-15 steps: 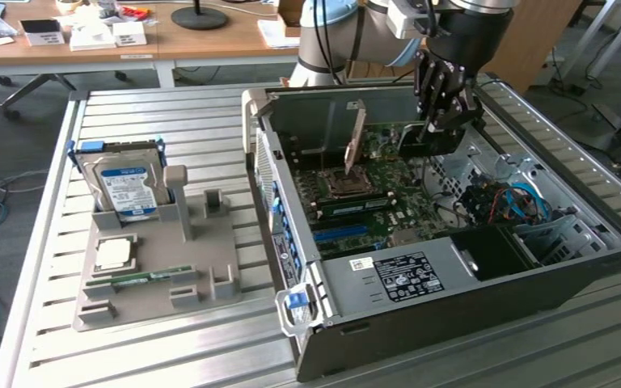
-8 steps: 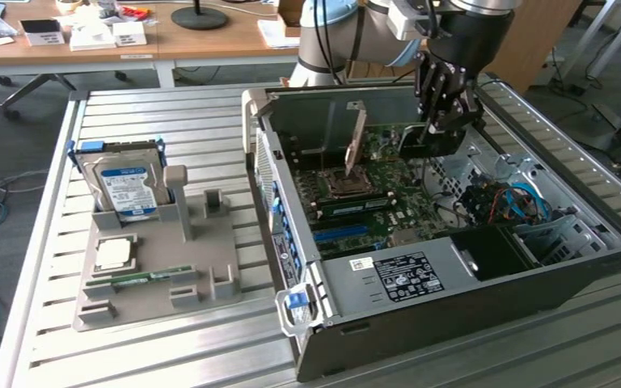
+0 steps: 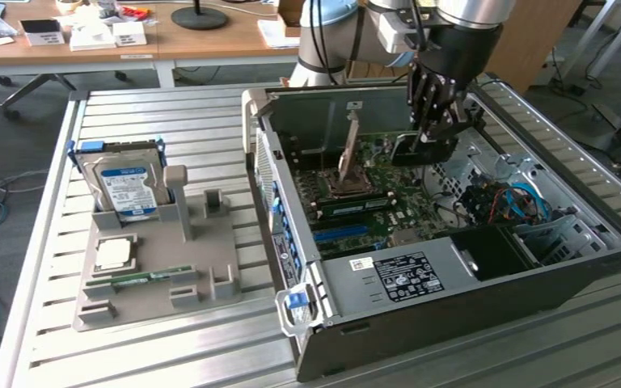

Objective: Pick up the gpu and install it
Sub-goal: 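Insert the gpu into the slot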

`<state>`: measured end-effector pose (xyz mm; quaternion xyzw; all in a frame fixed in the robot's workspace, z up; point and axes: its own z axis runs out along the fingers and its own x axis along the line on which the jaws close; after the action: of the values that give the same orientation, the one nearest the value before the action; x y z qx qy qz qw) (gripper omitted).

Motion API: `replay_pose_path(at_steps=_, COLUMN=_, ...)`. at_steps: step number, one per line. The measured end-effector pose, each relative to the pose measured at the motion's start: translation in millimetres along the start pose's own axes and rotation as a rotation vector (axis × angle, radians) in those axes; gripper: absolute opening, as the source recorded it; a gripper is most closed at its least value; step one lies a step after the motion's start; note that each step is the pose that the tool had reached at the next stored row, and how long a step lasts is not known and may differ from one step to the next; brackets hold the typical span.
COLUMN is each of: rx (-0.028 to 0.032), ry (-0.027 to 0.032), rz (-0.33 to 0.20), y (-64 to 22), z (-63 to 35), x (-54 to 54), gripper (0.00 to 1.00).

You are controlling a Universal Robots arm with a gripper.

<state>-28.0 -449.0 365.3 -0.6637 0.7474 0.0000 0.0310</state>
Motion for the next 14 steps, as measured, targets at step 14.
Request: replay_pose_path(at_steps=14, rx=0.0, ry=0.0007, rz=0.0, y=16.3, z=19.7, x=7.1, gripper=0.27)
